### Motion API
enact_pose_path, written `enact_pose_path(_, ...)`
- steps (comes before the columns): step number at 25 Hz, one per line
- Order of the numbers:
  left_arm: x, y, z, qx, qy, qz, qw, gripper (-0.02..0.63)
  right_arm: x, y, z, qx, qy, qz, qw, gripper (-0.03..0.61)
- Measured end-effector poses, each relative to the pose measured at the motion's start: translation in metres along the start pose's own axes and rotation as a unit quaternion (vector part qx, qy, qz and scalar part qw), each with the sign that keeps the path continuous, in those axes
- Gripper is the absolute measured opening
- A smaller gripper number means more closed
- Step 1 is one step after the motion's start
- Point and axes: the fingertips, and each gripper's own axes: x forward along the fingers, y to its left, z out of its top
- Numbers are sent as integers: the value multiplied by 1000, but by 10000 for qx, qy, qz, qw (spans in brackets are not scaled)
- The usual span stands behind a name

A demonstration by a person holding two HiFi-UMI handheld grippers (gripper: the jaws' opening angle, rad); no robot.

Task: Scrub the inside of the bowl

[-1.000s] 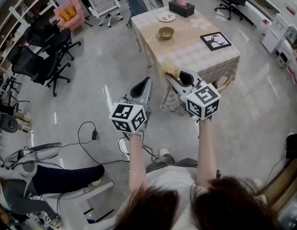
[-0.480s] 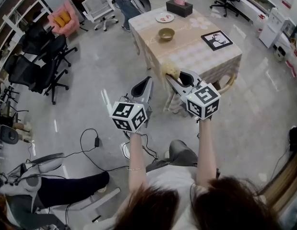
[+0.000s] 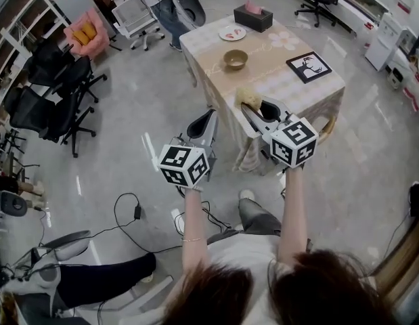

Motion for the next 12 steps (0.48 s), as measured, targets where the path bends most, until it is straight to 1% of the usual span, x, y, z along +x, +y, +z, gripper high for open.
enact_pose_path(4,24,20,9,-19,-68,-5,10000,11,23,-20,7,-62,37,101,9999,95)
enact_pose_path(12,76,53,13,-135,-9,51,9999,11,68,-65,8,-83,291,192,9994,95)
